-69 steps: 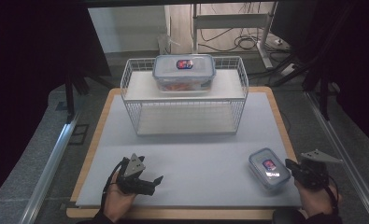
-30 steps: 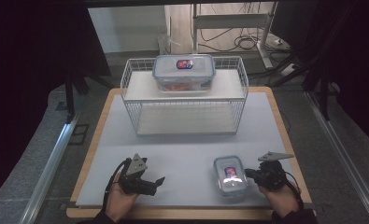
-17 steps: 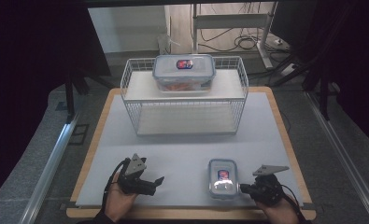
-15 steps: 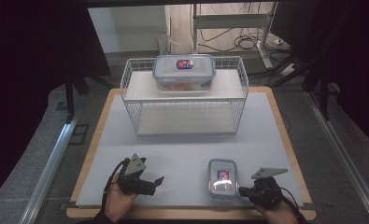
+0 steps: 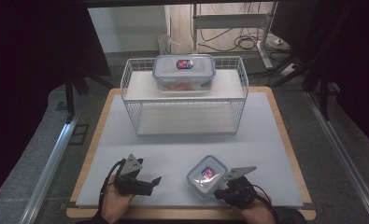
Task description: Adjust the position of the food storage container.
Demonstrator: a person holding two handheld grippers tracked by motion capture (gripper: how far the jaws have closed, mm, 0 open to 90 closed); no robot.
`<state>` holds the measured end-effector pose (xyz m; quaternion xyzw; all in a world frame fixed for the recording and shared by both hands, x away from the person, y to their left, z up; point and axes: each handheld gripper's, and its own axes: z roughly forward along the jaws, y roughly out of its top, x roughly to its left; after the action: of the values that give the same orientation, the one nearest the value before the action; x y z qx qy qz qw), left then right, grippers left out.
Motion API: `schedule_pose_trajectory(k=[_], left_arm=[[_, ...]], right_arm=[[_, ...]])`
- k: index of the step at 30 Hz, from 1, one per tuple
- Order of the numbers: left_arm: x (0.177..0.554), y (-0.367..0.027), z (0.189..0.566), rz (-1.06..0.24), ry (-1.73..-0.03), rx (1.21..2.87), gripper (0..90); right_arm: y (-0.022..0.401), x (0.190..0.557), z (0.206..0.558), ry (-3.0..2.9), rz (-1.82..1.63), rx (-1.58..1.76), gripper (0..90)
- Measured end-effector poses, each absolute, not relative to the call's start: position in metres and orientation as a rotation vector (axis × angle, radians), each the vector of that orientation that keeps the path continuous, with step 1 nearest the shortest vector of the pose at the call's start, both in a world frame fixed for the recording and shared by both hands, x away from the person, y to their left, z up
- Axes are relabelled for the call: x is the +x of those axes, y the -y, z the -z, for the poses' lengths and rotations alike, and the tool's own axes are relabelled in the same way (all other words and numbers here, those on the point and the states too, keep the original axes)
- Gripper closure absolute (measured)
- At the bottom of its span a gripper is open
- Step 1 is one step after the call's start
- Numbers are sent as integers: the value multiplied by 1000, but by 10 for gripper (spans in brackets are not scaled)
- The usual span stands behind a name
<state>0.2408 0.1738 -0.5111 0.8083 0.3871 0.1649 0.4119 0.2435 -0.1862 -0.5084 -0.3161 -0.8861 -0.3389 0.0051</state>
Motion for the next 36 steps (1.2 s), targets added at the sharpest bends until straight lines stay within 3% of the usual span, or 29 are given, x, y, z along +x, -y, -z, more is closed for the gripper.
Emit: schedule_pose_trajectory(k=[9,15,19,24,36], left_arm=[[240,-172,509,-422,-1011,2037,95],[241,-173,509,-414,-1015,2029,186],[241,-171,509,-414,-1006,2035,219],[242,-173,511,-413,-1016,2047,219],[242,-174,511,-437,-1028,2072,243]], right_arm=[[136,271,512,2831,1052,-833,895],[180,262,495,2887,1104,-954,894],[206,277,487,2921,1171,-1125,895],[198,301,498,2913,1157,-1125,895],[180,288,498,2917,1121,-1025,895]])
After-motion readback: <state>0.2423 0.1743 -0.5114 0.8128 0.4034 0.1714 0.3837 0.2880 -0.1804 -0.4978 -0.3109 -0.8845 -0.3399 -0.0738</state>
